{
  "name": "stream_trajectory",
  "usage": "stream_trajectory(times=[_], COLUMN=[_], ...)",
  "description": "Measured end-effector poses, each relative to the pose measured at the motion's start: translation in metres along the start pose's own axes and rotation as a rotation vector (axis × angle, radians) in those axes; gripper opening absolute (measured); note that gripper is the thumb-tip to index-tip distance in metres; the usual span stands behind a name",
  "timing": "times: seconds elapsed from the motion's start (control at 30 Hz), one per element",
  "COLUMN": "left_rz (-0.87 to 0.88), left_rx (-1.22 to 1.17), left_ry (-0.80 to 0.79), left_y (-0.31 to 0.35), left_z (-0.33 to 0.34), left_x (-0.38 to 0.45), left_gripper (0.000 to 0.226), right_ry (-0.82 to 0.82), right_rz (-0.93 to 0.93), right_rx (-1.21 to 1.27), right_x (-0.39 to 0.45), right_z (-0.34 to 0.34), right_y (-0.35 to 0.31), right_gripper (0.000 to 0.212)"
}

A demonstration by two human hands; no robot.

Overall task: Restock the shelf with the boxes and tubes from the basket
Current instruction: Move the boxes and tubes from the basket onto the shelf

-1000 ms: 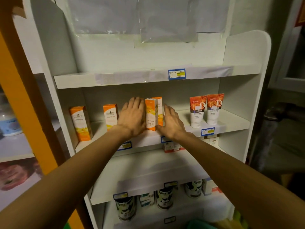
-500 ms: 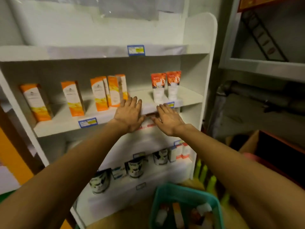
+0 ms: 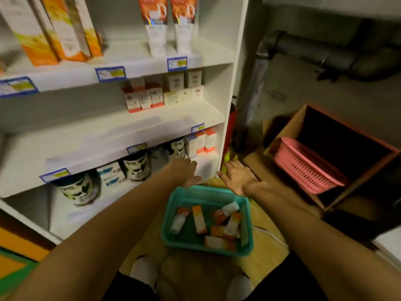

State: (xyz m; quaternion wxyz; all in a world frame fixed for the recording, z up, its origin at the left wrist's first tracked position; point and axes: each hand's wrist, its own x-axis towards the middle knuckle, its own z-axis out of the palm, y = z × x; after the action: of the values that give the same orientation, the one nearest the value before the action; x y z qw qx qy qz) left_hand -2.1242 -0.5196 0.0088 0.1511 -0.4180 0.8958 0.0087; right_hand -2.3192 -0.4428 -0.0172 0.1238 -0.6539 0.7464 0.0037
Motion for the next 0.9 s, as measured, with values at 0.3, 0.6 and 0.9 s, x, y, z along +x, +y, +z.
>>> stream_trajectory(times=[0.3, 0.6, 0.9], left_rz=[0.044, 0.034, 0.002], left_rx=[-0.194, -0.241, -0.251], left_ry=[-0.132, -0.359, -0.421], left_y=[0.017, 0.017, 0.027], left_z=[0.09, 0.185, 0.268], left_x=[0.07, 0.134, 0.186], left_gripper=[0.056, 0.059, 0.068], right_ry=[-0.207, -0.37, -0.438], right_rz=[0.111, 0.067, -0.008], right_rx=[0.058, 0.06, -0.115], right_x=[0.049, 0.107, 0.146], right_z=[0.098, 0.191, 0.274], right_y=[0.051, 0.086, 0.1], right_gripper=[0.059, 0.045, 0.044])
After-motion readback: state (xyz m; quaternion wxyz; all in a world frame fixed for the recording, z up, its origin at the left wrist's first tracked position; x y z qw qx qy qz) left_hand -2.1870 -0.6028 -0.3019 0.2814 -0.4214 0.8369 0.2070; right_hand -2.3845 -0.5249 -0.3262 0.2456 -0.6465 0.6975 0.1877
